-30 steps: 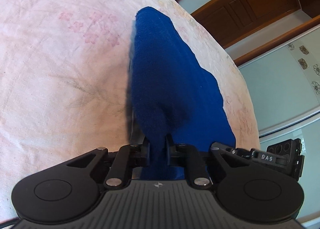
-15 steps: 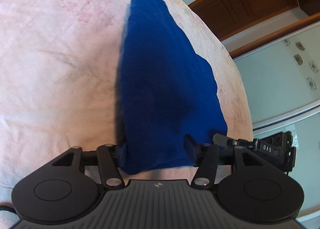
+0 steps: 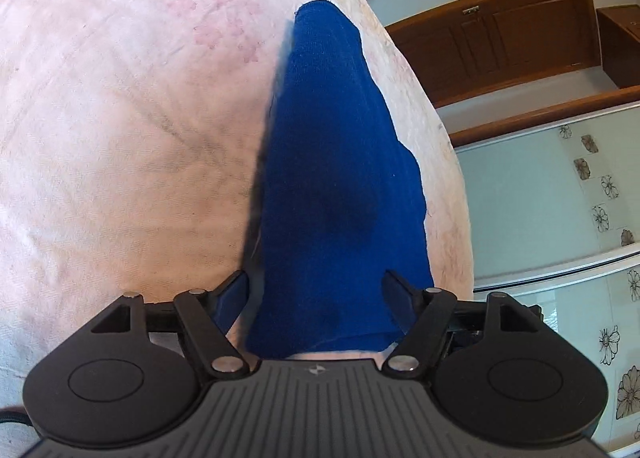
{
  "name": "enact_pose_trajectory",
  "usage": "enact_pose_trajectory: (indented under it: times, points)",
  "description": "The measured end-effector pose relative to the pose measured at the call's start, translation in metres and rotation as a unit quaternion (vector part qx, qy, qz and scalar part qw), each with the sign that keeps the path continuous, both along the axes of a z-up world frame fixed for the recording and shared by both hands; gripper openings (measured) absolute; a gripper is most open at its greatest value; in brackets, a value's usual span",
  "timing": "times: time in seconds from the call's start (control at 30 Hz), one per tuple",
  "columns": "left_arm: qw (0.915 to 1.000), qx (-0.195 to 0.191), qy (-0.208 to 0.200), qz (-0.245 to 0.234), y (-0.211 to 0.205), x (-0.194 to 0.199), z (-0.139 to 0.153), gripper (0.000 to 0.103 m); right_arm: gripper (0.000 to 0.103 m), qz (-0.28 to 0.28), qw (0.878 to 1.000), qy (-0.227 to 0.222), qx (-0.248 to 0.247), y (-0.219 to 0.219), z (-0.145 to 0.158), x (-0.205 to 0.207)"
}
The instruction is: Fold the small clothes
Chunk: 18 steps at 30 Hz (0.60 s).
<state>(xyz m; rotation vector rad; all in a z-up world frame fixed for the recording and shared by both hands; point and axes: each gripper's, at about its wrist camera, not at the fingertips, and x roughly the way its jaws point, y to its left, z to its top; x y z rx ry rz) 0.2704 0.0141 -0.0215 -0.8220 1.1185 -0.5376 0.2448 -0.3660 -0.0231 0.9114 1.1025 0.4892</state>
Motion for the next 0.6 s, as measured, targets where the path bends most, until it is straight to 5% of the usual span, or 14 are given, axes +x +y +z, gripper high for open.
enact_pose_trajectory:
  times: [0.1, 0.13, 0.17, 0.2, 0.23, 0.27, 0.37, 0.5, 0.6]
  points:
    - [0.9998, 0.008, -0.010, -0.014, -0.005, -0.003, 0.001, 0.067, 0.050, 0.003, 1.000, -0.001, 0.002, 0.001, 0.001, 0.001]
    - [0.9996, 0.017, -0.014, -0.019, -0.008, -0.005, 0.002, 0.057, 0.049, 0.001, 1.000, 0.000, 0.003, 0.000, 0.001, 0.001]
    - [0.9988, 0.040, -0.013, -0.023, -0.012, -0.006, 0.002, 0.028, 0.047, -0.001, 1.000, 0.001, 0.005, -0.001, 0.000, 0.001]
    - [0.9971, 0.071, -0.011, -0.024, -0.016, -0.006, 0.001, 0.015, 0.045, -0.007, 1.000, 0.002, 0.006, -0.002, -0.001, 0.001]
    - [0.9962, 0.083, -0.015, -0.025, -0.019, -0.006, 0.000, 0.013, 0.024, -0.009, 1.000, 0.006, 0.004, -0.002, -0.002, 0.000]
    - [0.9959, 0.085, -0.015, -0.024, -0.017, -0.005, 0.001, 0.012, 0.018, -0.009, 1.000, 0.008, 0.001, -0.002, -0.005, 0.000]
    - [0.9899, 0.133, -0.035, -0.032, -0.024, -0.009, 0.011, 0.012, 0.014, -0.008, 1.000, -0.007, -0.013, 0.000, -0.005, -0.004]
    - [0.9689, 0.226, -0.084, -0.056, -0.047, -0.017, 0.031, 0.011, 0.015, 0.001, 0.999, -0.023, -0.041, 0.007, 0.003, -0.006]
    - [0.9555, 0.261, -0.118, -0.070, -0.053, -0.025, 0.044, 0.010, 0.015, 0.004, 0.999, -0.030, -0.040, 0.009, 0.008, -0.010]
